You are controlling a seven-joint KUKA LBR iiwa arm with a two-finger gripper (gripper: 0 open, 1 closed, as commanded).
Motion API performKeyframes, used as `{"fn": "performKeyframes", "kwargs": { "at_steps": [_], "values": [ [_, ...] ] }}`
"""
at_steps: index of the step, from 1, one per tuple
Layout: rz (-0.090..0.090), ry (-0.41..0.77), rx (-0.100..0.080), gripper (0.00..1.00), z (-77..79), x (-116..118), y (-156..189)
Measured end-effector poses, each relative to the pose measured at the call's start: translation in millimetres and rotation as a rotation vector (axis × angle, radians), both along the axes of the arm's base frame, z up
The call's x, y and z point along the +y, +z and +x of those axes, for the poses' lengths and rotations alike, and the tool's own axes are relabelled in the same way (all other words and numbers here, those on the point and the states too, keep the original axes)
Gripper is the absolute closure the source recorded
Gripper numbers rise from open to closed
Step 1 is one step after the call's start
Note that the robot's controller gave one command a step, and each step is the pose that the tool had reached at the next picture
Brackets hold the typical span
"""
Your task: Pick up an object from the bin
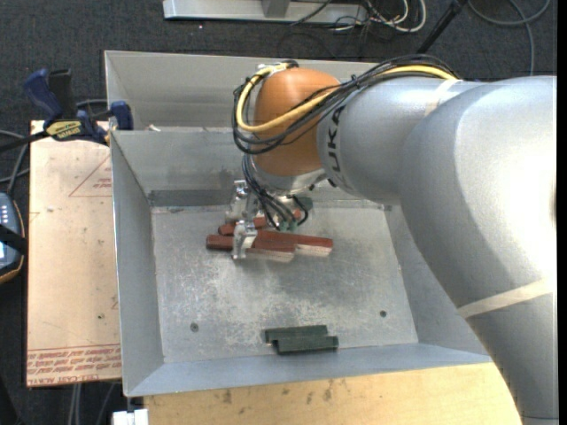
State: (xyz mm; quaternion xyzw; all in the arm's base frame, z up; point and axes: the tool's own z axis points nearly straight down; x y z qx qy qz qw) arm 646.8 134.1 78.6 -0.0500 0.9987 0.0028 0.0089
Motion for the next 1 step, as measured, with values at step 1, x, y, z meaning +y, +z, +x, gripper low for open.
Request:
{"fn": "performKeyframes", "kwargs": {
  "at_steps": [1],
  "values": [
    [-0.004,0.058,0.008,1.0,-9.4,18.0,172.8]
  ]
}}
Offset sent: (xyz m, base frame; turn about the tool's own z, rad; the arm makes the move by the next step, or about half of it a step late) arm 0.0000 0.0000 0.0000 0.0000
